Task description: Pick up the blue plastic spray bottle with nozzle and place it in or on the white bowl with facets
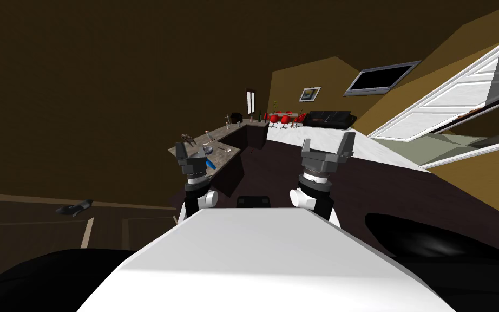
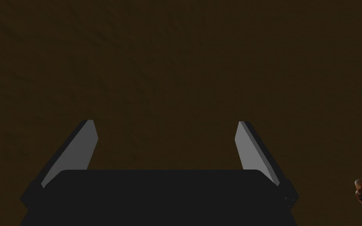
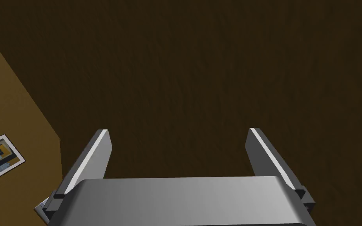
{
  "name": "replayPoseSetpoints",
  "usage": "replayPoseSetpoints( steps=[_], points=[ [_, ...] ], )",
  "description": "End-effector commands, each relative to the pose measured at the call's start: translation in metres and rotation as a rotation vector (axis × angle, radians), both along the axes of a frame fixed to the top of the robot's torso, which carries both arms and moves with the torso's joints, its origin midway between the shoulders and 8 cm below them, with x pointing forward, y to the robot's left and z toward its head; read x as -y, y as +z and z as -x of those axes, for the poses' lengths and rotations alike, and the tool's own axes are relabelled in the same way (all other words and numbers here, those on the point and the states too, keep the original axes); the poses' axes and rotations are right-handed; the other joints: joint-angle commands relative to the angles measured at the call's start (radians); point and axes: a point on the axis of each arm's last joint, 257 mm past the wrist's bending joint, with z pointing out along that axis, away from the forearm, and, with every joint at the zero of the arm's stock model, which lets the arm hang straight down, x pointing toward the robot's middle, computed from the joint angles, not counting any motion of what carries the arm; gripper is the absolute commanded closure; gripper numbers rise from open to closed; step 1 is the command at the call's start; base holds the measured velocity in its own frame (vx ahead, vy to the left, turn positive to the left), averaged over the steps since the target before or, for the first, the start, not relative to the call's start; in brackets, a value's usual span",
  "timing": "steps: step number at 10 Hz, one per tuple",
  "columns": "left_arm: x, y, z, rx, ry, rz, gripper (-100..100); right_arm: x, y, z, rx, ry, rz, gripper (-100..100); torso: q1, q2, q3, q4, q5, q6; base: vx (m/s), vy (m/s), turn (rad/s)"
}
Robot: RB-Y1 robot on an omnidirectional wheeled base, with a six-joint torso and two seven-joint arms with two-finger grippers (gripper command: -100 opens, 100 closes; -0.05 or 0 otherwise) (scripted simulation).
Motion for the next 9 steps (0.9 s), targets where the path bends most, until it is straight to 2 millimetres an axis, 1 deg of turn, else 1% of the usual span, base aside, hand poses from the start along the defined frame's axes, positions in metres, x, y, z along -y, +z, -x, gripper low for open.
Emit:
replayPoseSetpoints(
  steps=[1,3,5,8,9],
  points=[
    [-0.002,-0.005,-0.003,-0.023,-0.011,-0.024,-100,0.000,0.000,0.000,0.000,0.000,0.000,0,0.000,0.000,0.000,0.000,0.000,0.000,0.023,-0.015,0.006],
    [-0.011,-0.016,-0.010,-0.069,-0.017,-0.048,-100,0.000,0.000,0.000,0.000,0.000,0.000,0,-0.003,-0.003,-0.001,-0.001,0.000,0.000,0.056,-0.058,0.020],
    [-0.032,-0.031,-0.018,-0.128,-0.007,-0.050,-100,0.000,0.000,0.000,0.000,0.000,0.000,0,-0.004,-0.006,-0.003,-0.001,-0.001,0.000,0.101,-0.087,0.026],
    [-0.081,-0.058,-0.029,-0.229,0.031,0.002,-100,0.000,0.000,0.000,0.000,0.000,0.000,0,-0.009,-0.008,-0.005,-0.002,-0.002,0.000,0.123,-0.142,0.041],
    [-0.101,-0.069,-0.031,-0.267,0.049,0.034,-100,0.000,0.000,0.000,0.000,0.000,0.000,0,-0.010,-0.009,-0.005,-0.002,-0.002,0.000,0.141,-0.149,0.048]
  ],
)
